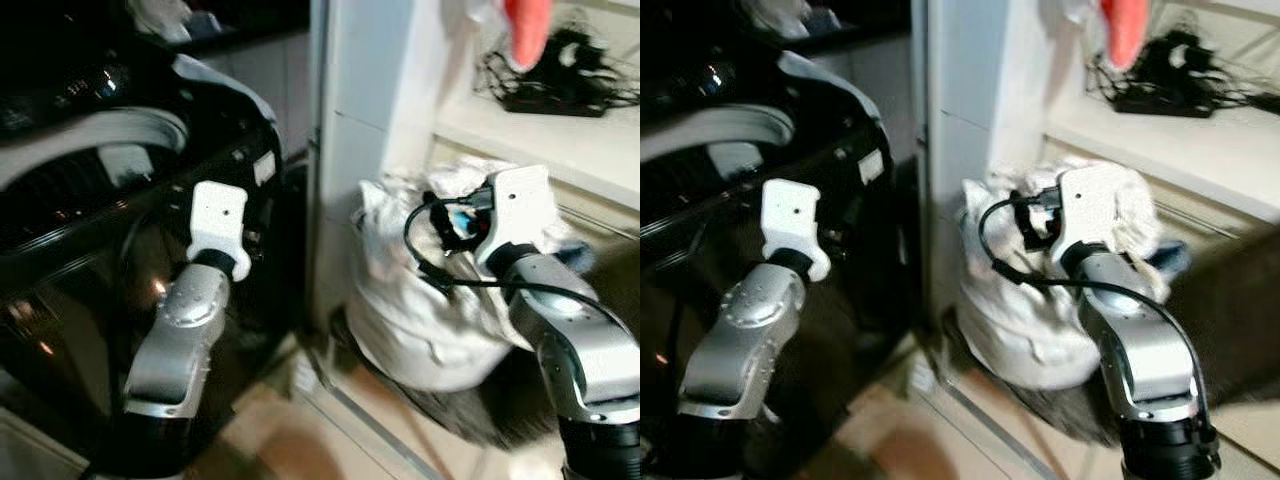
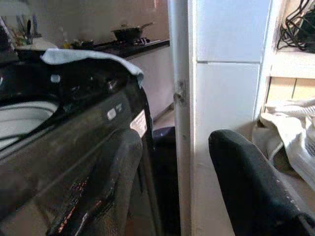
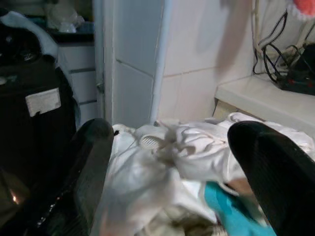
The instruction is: Clothes washing
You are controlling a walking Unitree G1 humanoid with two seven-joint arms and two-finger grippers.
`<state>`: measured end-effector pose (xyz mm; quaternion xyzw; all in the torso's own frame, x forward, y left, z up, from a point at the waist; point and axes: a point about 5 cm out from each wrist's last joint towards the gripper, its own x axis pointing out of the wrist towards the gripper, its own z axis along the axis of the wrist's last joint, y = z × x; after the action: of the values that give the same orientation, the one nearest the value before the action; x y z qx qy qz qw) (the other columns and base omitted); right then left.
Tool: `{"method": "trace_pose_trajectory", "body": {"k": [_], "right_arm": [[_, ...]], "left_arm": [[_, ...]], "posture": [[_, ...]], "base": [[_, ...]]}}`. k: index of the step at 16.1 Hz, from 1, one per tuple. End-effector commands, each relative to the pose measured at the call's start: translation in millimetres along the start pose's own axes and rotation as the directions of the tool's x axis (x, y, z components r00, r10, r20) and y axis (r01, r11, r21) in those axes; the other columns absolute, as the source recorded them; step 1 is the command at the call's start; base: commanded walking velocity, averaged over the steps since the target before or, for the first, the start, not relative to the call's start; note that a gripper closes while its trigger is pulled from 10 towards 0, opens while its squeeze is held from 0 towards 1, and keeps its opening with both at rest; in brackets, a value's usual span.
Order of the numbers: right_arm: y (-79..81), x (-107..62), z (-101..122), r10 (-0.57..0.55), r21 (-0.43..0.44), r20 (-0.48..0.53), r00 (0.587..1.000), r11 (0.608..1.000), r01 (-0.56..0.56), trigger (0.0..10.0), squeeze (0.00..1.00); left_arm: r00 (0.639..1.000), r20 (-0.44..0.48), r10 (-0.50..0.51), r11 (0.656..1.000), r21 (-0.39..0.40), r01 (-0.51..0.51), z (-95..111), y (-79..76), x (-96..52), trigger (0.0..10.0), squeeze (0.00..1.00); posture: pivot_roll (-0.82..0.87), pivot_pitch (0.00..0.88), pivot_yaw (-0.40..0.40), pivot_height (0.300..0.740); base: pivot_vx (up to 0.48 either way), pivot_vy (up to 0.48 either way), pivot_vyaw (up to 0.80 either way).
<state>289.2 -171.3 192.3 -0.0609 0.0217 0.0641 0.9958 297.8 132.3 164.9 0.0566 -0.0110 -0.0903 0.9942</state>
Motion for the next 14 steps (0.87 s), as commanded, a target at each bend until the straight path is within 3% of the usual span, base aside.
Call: {"method": "trace_pose_trajectory", "body": {"k": [1, 4, 6, 9, 12, 14], "right_arm": [[-12.3, -1.4, -1.3, -0.06, 0.027, -0.012, 0.998, 0.998, 0.061, 10.0, 0.0], [-19.6, -2.6, -5.5, -0.113, 0.051, -0.055, 0.992, 0.992, 0.115, 10.0, 0.0], [-11.4, -4.6, -5.8, -0.046, -0.02, -0.044, 0.998, 0.999, 0.045, 10.0, 0.0], [-5.4, -6.8, -9.6, -0.087, 0.067, -0.049, 0.995, 0.994, 0.09, 10.0, 0.0], [-8.5, -8.5, -12.8, -0.133, 0.035, -0.086, 0.987, 0.99, 0.137, 10.0, 0.0], [-9.0, -6.3, -2.7, -0.131, 0.038, -0.022, 0.991, 0.991, 0.132, 10.0, 0.0]], "left_arm": [[0.999, 0.008, -0.036, 0.999, -0.003, 0.036, 3.4, -8.4, 1.4, 10.0, 0.0], [0.997, -0.011, -0.077, 0.996, -0.04, 0.076, -5.6, -14.3, -1.5, 10.0, 0.0], [0.998, -0.052, -0.029, 1.0, 0.005, 0.029, -10.0, -9.8, -0.5, 10.0, 0.0], [0.997, -0.056, -0.046, 0.999, 0.017, 0.047, -10.5, -10.3, -0.5, 10.0, 0.0], [0.996, -0.085, -0.021, 1.0, -0.017, 0.02, -16.8, -8.4, 0.6, 10.0, 0.0], [0.998, -0.052, -0.023, 1.0, -0.003, 0.022, -12.4, -5.1, 2.1, 10.0, 0.0]], "posture": [[-0.01, 0.0, 0.002, 0.74], [-0.02, 0.0, 0.006, 0.74], [-0.02, 0.0, 0.009, 0.74], [-0.02, 0.0, 0.016, 0.74], [-0.03, 0.0, 0.023, 0.74], [-0.02, 0.0, 0.018, 0.74]], "base": [[0.311, 0.0, 0.0], [0.0, 0.0, 0.0], [0.0, -0.48, 0.0], [0.0, -0.48, 0.0], [0.0, -0.244, 0.0], [0.0, 0.0, 0.0]]}}
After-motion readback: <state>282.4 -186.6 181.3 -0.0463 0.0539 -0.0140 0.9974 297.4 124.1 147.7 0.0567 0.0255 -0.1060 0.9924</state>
